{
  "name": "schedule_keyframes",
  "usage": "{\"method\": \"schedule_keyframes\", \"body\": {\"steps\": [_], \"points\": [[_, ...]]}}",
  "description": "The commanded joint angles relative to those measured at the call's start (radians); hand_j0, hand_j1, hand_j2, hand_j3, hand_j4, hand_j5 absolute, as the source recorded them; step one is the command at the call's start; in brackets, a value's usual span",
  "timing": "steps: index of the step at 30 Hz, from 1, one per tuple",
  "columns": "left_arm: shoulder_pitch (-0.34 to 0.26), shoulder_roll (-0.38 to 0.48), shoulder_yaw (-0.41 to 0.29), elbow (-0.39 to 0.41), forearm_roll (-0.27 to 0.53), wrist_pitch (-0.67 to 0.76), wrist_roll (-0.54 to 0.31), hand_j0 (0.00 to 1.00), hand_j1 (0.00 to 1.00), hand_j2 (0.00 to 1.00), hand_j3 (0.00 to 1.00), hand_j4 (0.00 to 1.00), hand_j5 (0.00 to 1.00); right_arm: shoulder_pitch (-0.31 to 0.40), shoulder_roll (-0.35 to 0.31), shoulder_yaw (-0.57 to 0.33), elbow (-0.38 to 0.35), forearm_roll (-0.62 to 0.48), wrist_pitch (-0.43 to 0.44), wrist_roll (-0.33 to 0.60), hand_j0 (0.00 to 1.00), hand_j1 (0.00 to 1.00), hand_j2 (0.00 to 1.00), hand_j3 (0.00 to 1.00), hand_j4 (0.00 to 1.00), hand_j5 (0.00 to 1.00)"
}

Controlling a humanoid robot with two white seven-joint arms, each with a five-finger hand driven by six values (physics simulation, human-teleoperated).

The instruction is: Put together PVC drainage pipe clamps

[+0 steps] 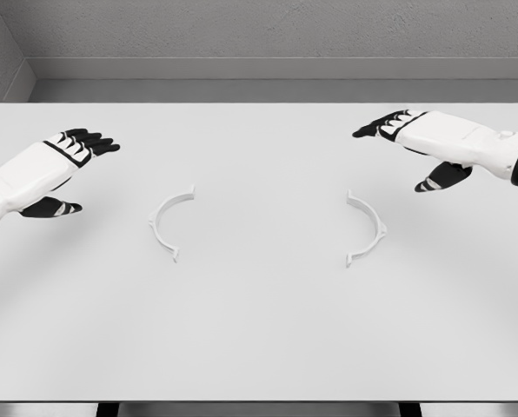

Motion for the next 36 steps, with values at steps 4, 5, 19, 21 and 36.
{"method": "schedule_keyframes", "body": {"steps": [4, 5, 19, 21, 36], "points": [[-0.002, -0.014, -0.004, -0.001, -0.021, 0.001, -0.001, 1.00, 1.00, 1.00, 1.00, 1.00, 1.00, 0.000, -0.014, 0.001, 0.016, -0.003, 0.003, 0.000, 1.00, 1.00, 1.00, 1.00, 1.00, 1.00], [-0.009, -0.037, -0.003, 0.001, -0.053, 0.001, -0.001, 1.00, 1.00, 1.00, 1.00, 1.00, 1.00, 0.002, -0.014, 0.001, 0.014, -0.003, 0.002, 0.000, 1.00, 1.00, 1.00, 1.00, 1.00, 1.00], [-0.018, -0.197, -0.089, -0.028, -0.202, 0.001, -0.008, 1.00, 1.00, 1.00, 1.00, 1.00, 1.00, 0.069, -0.049, 0.000, 0.075, 0.007, -0.063, 0.000, 1.00, 1.00, 1.00, 1.00, 1.00, 1.00], [-0.017, -0.197, -0.106, -0.028, -0.199, 0.001, -0.008, 1.00, 1.00, 1.00, 1.00, 1.00, 1.00, 0.069, -0.047, 0.000, 0.094, 0.007, -0.063, 0.000, 1.00, 1.00, 1.00, 1.00, 1.00, 1.00], [-0.015, -0.204, -0.097, -0.016, -0.200, 0.001, -0.008, 1.00, 1.00, 1.00, 1.00, 1.00, 1.00, 0.080, 0.037, 0.021, 0.114, 0.007, -0.064, 0.000, 1.00, 1.00, 1.00, 1.00, 1.00, 1.00]]}}
